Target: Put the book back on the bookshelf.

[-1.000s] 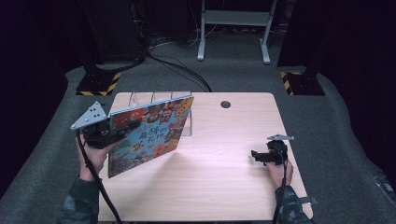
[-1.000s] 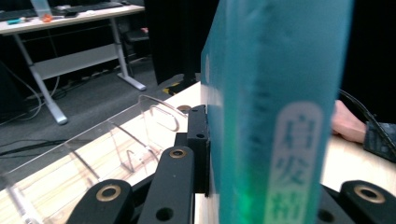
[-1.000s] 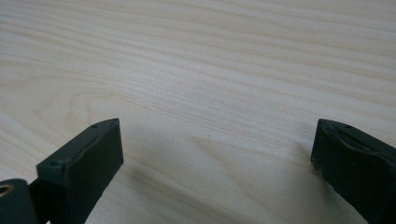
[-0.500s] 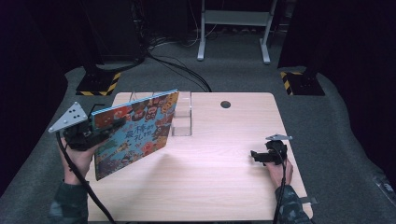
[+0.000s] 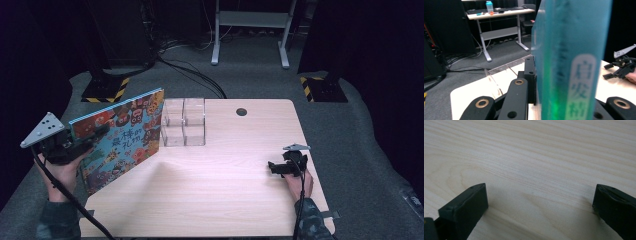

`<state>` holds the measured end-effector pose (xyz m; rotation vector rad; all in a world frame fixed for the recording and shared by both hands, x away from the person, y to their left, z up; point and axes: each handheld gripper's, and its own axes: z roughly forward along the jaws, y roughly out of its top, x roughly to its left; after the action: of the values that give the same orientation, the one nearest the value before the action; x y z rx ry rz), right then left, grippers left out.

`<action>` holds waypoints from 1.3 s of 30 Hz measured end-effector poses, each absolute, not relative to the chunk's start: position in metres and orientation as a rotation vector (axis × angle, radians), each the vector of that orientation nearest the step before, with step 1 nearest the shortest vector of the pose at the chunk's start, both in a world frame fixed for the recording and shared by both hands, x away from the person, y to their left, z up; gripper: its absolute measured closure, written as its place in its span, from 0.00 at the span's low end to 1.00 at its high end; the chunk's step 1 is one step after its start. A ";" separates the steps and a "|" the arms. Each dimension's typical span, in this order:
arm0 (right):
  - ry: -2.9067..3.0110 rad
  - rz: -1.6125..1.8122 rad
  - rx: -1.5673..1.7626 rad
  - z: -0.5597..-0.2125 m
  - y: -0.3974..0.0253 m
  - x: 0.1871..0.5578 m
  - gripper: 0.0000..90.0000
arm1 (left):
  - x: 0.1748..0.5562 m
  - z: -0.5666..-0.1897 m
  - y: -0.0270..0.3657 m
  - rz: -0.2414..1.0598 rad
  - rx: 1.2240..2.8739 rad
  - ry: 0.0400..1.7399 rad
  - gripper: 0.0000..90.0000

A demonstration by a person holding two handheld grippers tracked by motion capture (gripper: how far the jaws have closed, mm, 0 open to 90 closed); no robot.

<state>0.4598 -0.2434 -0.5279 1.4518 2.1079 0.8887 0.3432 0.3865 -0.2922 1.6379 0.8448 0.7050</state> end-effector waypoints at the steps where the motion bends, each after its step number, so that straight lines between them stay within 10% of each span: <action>1: 2.107 0.889 1.453 -0.528 -0.243 0.460 0.00 | 0.343 -0.293 0.388 0.710 1.633 0.850 0.90; 39: 2.103 0.889 1.453 -0.528 -0.243 0.460 0.00 | 0.395 -0.315 0.364 0.839 1.533 0.995 0.90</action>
<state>0.4599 -0.2429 -0.5281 1.4530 2.1028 0.8889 0.3950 0.3644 -0.3149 1.5330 0.9946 0.8388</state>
